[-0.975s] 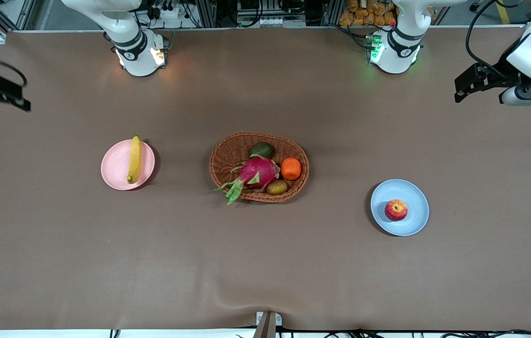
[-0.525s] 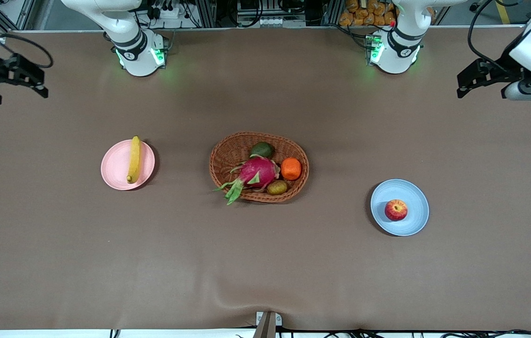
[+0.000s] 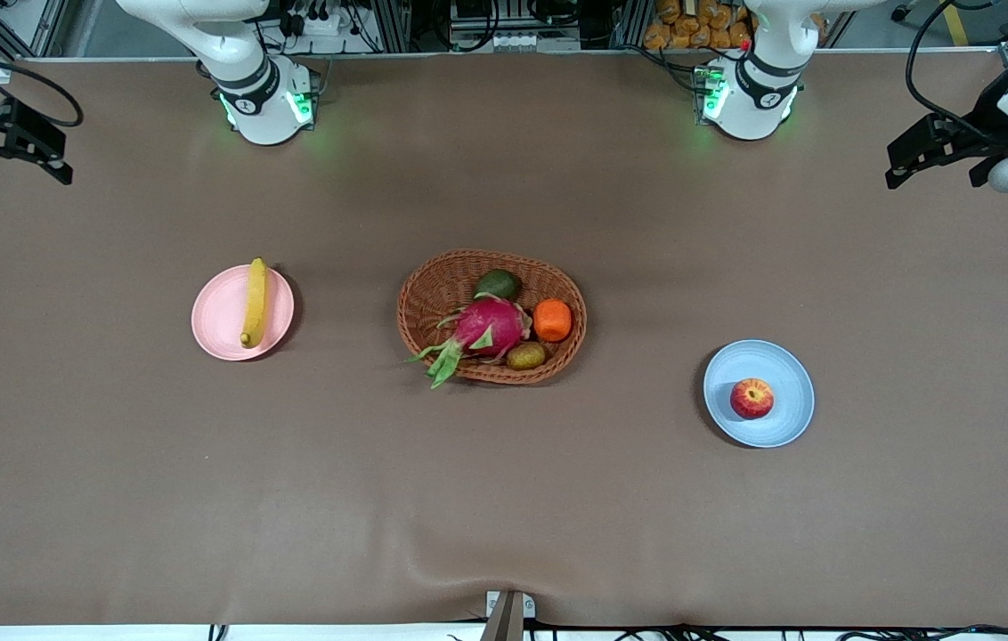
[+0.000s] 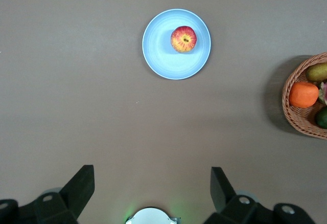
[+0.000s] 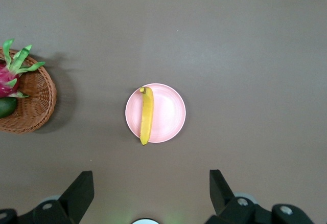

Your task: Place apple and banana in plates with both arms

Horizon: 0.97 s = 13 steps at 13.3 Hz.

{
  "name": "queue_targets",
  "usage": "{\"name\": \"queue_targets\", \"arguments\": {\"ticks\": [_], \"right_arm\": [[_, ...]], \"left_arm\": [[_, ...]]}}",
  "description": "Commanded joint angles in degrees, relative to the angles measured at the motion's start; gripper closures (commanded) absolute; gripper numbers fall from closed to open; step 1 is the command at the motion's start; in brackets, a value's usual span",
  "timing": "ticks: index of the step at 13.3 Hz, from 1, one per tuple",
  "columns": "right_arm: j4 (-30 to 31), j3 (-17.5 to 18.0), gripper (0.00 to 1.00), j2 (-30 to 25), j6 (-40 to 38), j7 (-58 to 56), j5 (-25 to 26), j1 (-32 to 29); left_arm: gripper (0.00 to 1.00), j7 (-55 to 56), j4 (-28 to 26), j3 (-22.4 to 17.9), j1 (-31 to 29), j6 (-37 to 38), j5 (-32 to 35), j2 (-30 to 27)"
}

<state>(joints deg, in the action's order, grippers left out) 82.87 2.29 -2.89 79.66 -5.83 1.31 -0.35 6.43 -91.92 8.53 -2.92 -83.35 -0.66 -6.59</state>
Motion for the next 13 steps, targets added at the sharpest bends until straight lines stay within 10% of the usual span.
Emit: {"name": "queue_targets", "arguments": {"ticks": [1, 13], "right_arm": [[-3.5, -1.1, 0.00, 2.1, -1.8, -0.9, 0.2, -0.3], [-3.2, -0.7, 0.00, 2.0, -1.3, -1.0, -1.0, -1.0]], "left_arm": [[0.00, -0.2, 1.2, 0.1, -0.3, 0.2, -0.4, 0.4], [0.00, -1.0, 1.3, -0.1, -0.3, 0.4, -0.4, 0.9]]}}
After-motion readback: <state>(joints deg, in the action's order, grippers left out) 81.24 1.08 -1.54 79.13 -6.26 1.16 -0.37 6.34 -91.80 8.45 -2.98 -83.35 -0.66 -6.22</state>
